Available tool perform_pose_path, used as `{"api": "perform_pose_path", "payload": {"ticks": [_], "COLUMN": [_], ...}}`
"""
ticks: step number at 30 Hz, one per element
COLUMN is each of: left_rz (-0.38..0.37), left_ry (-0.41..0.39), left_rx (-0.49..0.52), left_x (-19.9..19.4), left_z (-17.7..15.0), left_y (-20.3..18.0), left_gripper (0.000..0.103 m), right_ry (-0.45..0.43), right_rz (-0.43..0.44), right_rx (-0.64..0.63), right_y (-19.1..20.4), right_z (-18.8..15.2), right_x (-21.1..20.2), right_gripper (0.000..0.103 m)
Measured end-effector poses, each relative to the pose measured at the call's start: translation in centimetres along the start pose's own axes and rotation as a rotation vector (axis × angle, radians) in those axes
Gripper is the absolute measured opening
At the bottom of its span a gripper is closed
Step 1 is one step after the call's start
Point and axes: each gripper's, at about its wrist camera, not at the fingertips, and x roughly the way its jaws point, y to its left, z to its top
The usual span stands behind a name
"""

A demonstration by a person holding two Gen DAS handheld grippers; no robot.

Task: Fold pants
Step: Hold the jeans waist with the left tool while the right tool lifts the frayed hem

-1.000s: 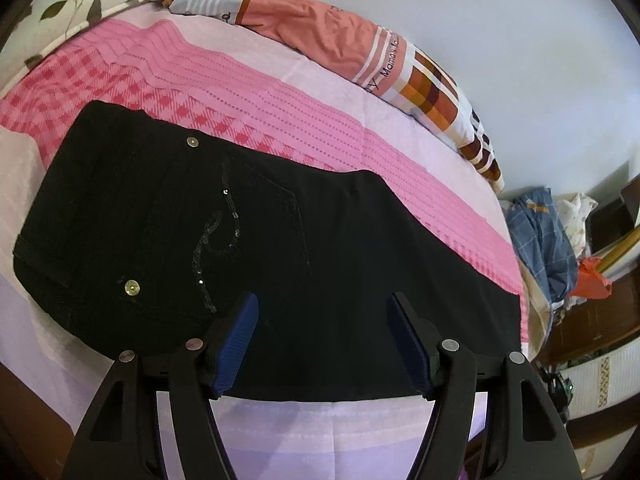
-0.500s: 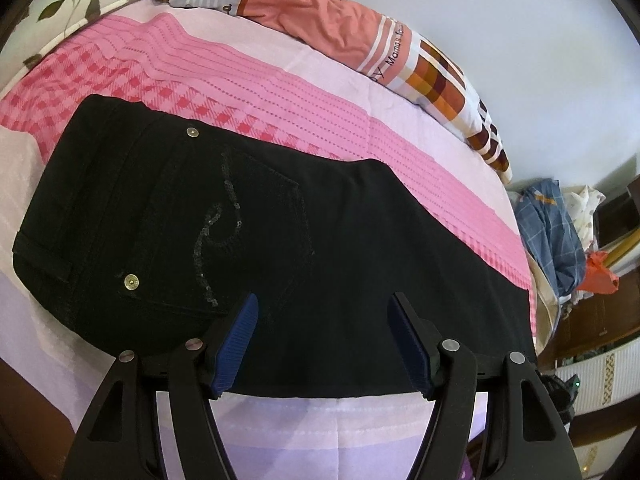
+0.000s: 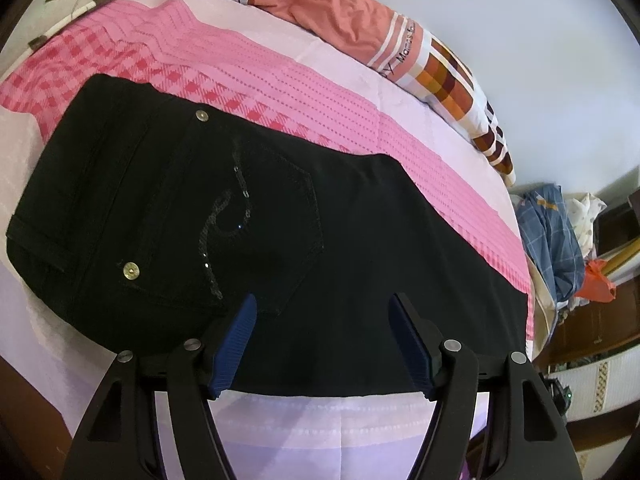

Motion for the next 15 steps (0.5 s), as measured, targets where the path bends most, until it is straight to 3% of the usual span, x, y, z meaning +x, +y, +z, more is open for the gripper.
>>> {"api": "perform_pose_path", "payload": {"ticks": [5,10,15], "left_rz": [0.002,-0.008,0.01], "left_ry": [0.007,0.012,0.015], "left_rx": [0.009,-0.01,0.015], "left_x": [0.0,0.2,0.7], "left_z": [-0.3,-0.3,-0.5], "left_y": [-0.1,0.1,-0.2], "left_gripper": [0.069,0.069,0.069], "right_ry": [0.025,0.022,0.014], "right_rz": [0.019,-0.025,-0.047], "right_rx": [-0.028,-0.088,-0.105], "right_y": [1.1,2.3,3.1], "right_z": [-0.6,-0.7,-0.7], "right_x": [1.3,2.0,2.8], "right_gripper": [0.042,0.035,0.036]}}
